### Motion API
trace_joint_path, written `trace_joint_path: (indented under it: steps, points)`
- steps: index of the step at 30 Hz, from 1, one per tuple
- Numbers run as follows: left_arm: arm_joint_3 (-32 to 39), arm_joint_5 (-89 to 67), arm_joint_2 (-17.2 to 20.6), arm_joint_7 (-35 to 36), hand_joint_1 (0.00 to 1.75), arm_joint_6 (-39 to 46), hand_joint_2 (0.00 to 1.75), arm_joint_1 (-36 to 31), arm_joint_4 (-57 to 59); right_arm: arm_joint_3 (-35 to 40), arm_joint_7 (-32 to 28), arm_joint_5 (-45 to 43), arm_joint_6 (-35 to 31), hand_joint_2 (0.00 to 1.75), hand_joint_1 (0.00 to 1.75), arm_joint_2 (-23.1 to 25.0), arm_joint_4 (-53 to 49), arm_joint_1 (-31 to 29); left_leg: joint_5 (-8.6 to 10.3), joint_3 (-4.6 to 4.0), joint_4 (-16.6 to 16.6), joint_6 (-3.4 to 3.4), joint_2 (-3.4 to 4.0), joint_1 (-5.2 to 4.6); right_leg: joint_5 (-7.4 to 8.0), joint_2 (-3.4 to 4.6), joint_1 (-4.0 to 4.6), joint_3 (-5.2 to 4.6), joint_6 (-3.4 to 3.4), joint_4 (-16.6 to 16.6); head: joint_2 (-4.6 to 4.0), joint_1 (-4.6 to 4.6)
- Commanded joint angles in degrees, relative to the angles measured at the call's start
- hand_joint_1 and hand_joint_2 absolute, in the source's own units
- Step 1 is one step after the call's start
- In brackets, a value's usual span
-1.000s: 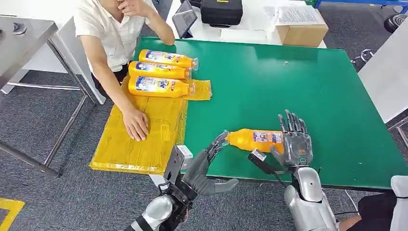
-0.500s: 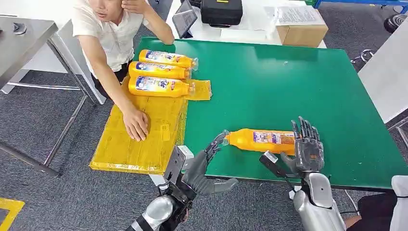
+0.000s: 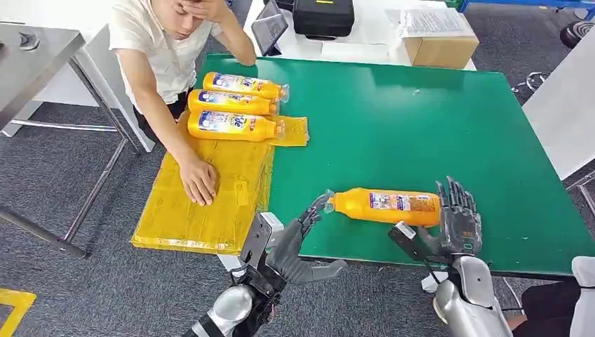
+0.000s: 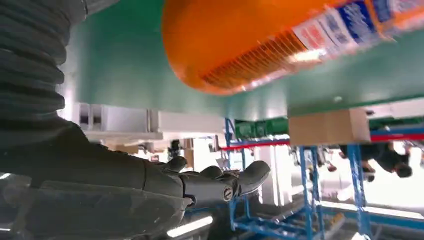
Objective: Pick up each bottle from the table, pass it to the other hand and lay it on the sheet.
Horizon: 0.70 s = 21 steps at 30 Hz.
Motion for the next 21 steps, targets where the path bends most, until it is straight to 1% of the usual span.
trace_joint_path:
  steps: [1, 3, 4, 6, 7, 9, 10, 12, 13, 15, 16, 18, 21]
  points:
    - [-1.6, 0.4, 1.4, 1.1, 0.0, -0.4, 1.75, -2.6, 3.4, 3.8, 0.5, -2.3, 1.8, 1.75, 0.0, -0.6, 14.3, -7.0, -0.1, 0.31, 0.0, -0.14, 0.22, 0.06, -0.02, 0.25, 0.06, 0.24, -0.14, -0.1, 0.0, 0.02]
    - [-1.7, 0.6, 1.4, 1.3, 0.0, -0.6, 1.75, -2.7, 3.5, 4.2, 0.3, -2.7, 1.0, 1.75, 0.0, -0.3, 16.7, -8.1, -0.03, 0.16, 0.0, -0.08, 0.12, 0.04, 0.0, 0.12, 0.04, 0.12, -0.08, 0.0, 0.0, 0.0]
    - [-1.8, 0.8, 1.4, 1.5, 0.0, -0.7, 1.75, -2.8, 3.6, 4.4, 0.5, -2.9, 1.3, 1.75, 0.0, 0.0, 17.5, -8.5, -0.09, 0.33, -0.1, -0.14, 0.18, 0.05, -0.04, 0.19, 0.05, 0.26, -0.14, 0.0, 0.0, 0.02]
    - [-2.1, 1.1, 1.3, 1.6, 0.0, -1.0, 1.75, -3.2, 3.9, 4.8, 0.2, -4.0, 2.5, 1.75, 0.0, 0.9, 20.3, -10.1, -0.05, 0.2, 0.0, -0.09, 0.16, 0.04, 0.0, 0.16, 0.05, 0.15, -0.09, 0.0, 0.0, 0.0]
    - [-2.1, 1.5, 1.2, 1.9, 0.0, -1.2, 1.75, -3.2, 3.9, 5.1, 0.3, -4.4, 2.9, 1.75, 0.0, 1.3, 21.5, -10.7, -0.08, 0.3, -0.1, -0.12, 0.21, 0.05, -0.03, 0.22, 0.05, 0.22, -0.13, 0.0, 0.0, 0.0]
    - [-2.3, 1.8, 1.2, 2.1, 0.0, -1.4, 1.75, -3.3, 4.0, 6.0, 0.9, -3.8, 3.1, 1.75, 0.0, 1.4, 23.5, -11.6, -0.05, 0.22, 0.0, -0.09, 0.17, 0.06, 0.0, 0.17, 0.06, 0.17, -0.09, 0.0, 0.0, 0.0]
    - [-2.3, 1.9, 1.2, 2.1, 0.0, -1.4, 1.75, -3.3, 4.0, 5.9, 1.0, -4.0, 3.3, 1.75, 0.0, 1.6, 24.0, -11.7, -0.08, 0.35, -0.1, -0.12, 0.22, 0.08, -0.02, 0.22, 0.08, 0.28, -0.13, -0.1, 0.0, 0.0]
    - [-2.6, 2.4, 1.4, 2.5, 0.0, -1.9, 1.75, -3.5, 4.0, 7.2, 1.2, -3.0, 2.9, 1.75, 0.0, 1.3, 25.7, -12.2, -0.03, 0.22, 0.0, -0.08, 0.14, 0.07, 0.01, 0.13, 0.08, 0.17, -0.09, -0.1, 0.0, 0.02]
    - [-2.8, 2.9, 1.5, 2.8, 0.0, -2.3, 1.75, -3.6, 4.1, 7.4, 1.0, -3.1, 3.7, 1.75, 0.0, 1.3, 26.4, -12.6, -0.07, 0.33, -0.1, -0.13, 0.16, 0.09, -0.02, 0.15, 0.09, 0.28, -0.13, -0.1, 0.0, 0.02]
    - [-2.8, 2.9, 1.6, 2.8, 0.0, -2.3, 1.75, -3.6, 4.1, 7.5, 0.7, -3.2, 3.9, 1.75, 0.0, 1.4, 26.6, -12.7, -0.02, 0.24, 0.0, -0.08, 0.11, 0.07, 0.0, 0.08, 0.07, 0.21, -0.09, -0.1, 0.0, 0.02]
    - [-2.8, 2.9, 1.6, 2.8, 0.0, -2.3, 1.75, -3.6, 4.1, 7.5, 0.7, -3.2, 3.9, 1.75, 0.0, 1.4, 26.6, -12.7, -0.05, 0.4, -0.1, -0.13, 0.14, 0.08, -0.02, 0.12, 0.08, 0.35, -0.14, -0.1, 0.0, 0.0]
    - [-2.8, 2.9, 1.6, 2.8, 0.0, -2.3, 1.75, -3.6, 4.1, 7.5, 0.7, -3.2, 3.9, 1.75, 0.0, 1.4, 26.6, -12.7, -0.03, 0.37, -0.1, -0.09, 0.14, 0.07, -0.01, 0.09, 0.07, 0.33, -0.1, -0.1, 0.0, 0.0]
    - [-3.2, 3.5, 1.6, 2.9, 0.0, -2.6, 1.75, -4.1, 4.4, 8.9, 1.2, -1.8, 1.3, 1.75, 0.0, 1.6, 27.3, -13.6, -0.02, 0.45, 0.0, -0.07, 0.15, 0.05, 0.0, 0.09, 0.05, 0.39, -0.08, -0.1, 0.0, 0.0]
